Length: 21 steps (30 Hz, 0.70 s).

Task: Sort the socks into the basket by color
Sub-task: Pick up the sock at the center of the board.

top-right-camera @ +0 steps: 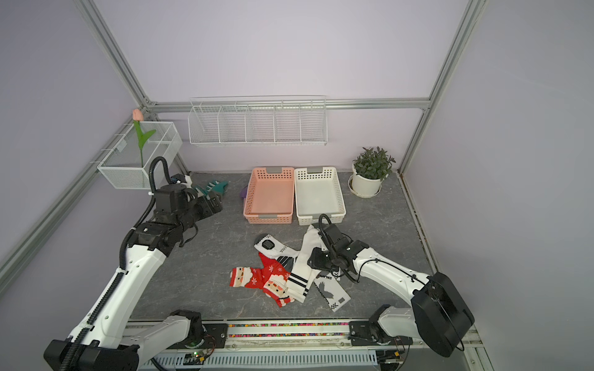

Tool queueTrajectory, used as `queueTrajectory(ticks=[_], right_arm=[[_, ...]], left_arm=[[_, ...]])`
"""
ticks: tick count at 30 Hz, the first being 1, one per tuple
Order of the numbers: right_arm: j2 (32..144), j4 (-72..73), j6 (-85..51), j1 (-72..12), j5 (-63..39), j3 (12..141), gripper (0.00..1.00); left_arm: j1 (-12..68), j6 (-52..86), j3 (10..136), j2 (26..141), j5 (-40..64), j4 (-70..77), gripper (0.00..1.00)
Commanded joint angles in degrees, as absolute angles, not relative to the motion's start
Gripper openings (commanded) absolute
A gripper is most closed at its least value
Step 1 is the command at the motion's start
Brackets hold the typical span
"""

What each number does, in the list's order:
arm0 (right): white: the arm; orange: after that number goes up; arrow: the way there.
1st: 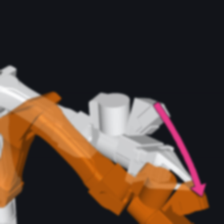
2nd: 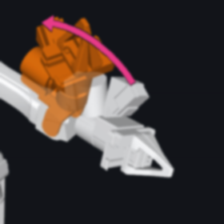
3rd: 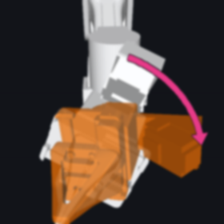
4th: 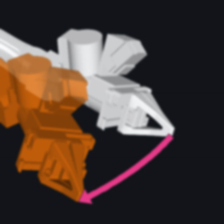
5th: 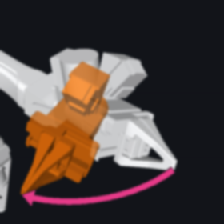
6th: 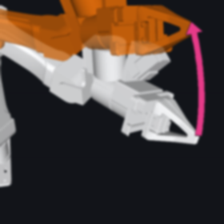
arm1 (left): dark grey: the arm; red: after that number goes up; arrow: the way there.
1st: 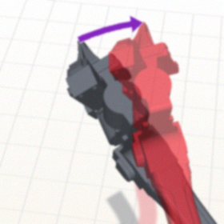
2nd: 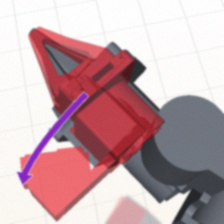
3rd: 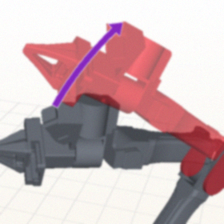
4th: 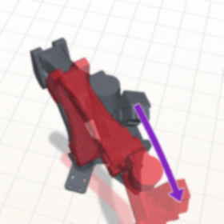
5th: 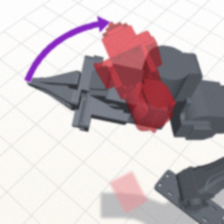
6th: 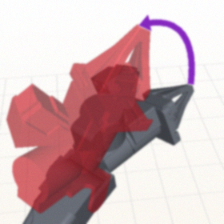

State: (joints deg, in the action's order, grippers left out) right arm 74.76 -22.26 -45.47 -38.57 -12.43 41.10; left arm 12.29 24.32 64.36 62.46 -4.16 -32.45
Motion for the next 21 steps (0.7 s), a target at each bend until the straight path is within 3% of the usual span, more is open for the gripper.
queueTrajectory(ticks=[1,6,14,19,21], right_arm=[[76.4,-19.91,-46.91,-39.02,-14.09,41.13,0.36],[77.95,-18.61,-46.79,-39.14,-14.94,41.57,0.27],[77.35,-18.97,-46.3,-39.35,-14.95,42.36,0.23],[77.26,-20.15,-45.53,-39.36,-14.96,43.18,0.07],[77.5,-20.62,-45.1,-39.31,-14.9,43.41,0.07]], left_arm=[[12.48,23.82,63.94,61.89,-5.09,-32.56,1.0],[12.48,23.9,63.55,61.33,-5.2,-32.09,1.0],[12.48,24.03,62.94,61.36,-5.04,-31.38,1.0],[12.5,24.08,62.85,61.39,-5.01,-31.29,1.0],[12.48,24.08,62.84,61.34,-4.84,-31.29,1.0]])
